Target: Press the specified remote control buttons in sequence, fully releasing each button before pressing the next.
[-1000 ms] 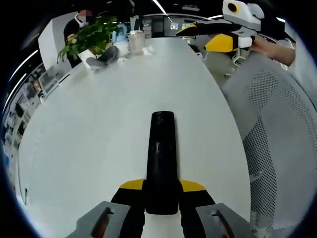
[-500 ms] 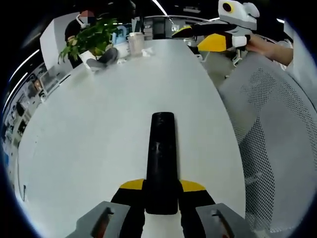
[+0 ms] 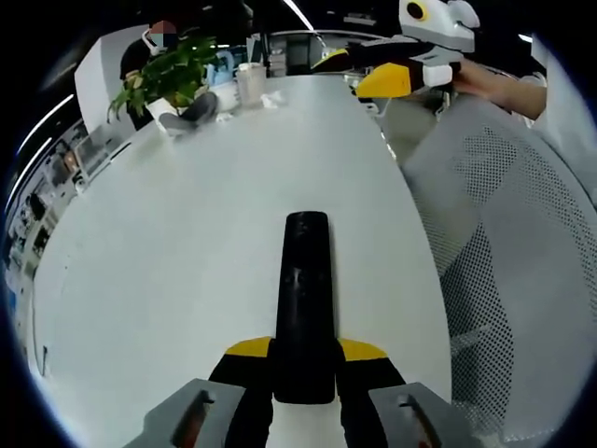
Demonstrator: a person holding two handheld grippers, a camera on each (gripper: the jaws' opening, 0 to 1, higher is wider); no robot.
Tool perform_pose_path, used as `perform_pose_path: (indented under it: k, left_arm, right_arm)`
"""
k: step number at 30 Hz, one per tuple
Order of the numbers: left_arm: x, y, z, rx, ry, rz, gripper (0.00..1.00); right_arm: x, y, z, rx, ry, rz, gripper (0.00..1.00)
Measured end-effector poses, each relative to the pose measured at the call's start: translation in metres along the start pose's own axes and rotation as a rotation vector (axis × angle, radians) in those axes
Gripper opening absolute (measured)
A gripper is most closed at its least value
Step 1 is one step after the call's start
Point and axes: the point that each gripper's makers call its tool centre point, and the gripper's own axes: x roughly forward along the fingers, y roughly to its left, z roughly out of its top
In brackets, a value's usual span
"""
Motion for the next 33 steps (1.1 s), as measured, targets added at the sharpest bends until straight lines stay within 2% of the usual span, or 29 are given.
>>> perform_pose_path:
  k: [33]
  left_arm:
    - [0.001, -0.020, 0.000, 0.001, 0.011, 0.000, 0.25]
  right_arm:
    - [0.004, 0.016, -0.005, -0.094, 0.049, 0.055, 0.50]
